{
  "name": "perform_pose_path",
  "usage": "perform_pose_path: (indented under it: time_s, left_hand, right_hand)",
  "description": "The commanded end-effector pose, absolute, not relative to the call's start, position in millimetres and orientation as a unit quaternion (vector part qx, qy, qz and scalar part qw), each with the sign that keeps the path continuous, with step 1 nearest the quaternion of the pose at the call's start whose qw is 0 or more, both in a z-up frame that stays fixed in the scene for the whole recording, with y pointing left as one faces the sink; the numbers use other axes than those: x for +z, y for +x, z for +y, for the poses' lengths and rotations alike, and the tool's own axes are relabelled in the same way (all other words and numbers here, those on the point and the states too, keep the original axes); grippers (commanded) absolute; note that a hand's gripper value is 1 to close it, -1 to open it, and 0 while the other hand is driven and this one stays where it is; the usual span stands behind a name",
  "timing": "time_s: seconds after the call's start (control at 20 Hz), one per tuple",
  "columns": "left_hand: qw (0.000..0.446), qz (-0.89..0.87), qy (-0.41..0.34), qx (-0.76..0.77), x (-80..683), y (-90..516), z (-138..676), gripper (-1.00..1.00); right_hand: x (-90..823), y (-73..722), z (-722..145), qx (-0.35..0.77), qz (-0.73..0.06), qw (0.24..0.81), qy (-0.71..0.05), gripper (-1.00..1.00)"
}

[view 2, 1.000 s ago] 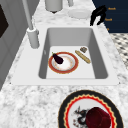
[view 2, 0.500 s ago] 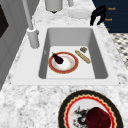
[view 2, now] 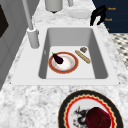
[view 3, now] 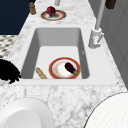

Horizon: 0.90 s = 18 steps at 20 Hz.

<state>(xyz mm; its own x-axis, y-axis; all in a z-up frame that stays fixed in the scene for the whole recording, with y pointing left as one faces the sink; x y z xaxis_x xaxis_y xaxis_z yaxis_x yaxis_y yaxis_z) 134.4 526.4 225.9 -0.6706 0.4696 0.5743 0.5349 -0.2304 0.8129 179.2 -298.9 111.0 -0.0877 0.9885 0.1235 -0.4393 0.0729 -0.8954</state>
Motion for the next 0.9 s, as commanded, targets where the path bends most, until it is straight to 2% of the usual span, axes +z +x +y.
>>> perform_pose_path:
  time_s: [0.0,0.45,0.65,0.85]
  left_hand:
    - [0.041,-0.611,-0.417,-0.672,211,137,523,-1.00]
    - [0.030,-0.618,-0.410,-0.670,188,139,522,-1.00]
    - [0.046,-0.617,-0.427,-0.659,177,147,525,-1.00]
    - [0.034,-0.616,-0.420,-0.665,169,145,528,-1.00]
  right_hand:
    - [111,179,-299,0.601,-0.428,0.594,-0.321,0.00]
    - [111,179,-299,0.601,-0.428,0.594,-0.321,0.00]
    - [111,179,-299,0.601,-0.428,0.594,-0.321,0.00]
    - [111,179,-299,0.601,-0.428,0.594,-0.321,0.00]
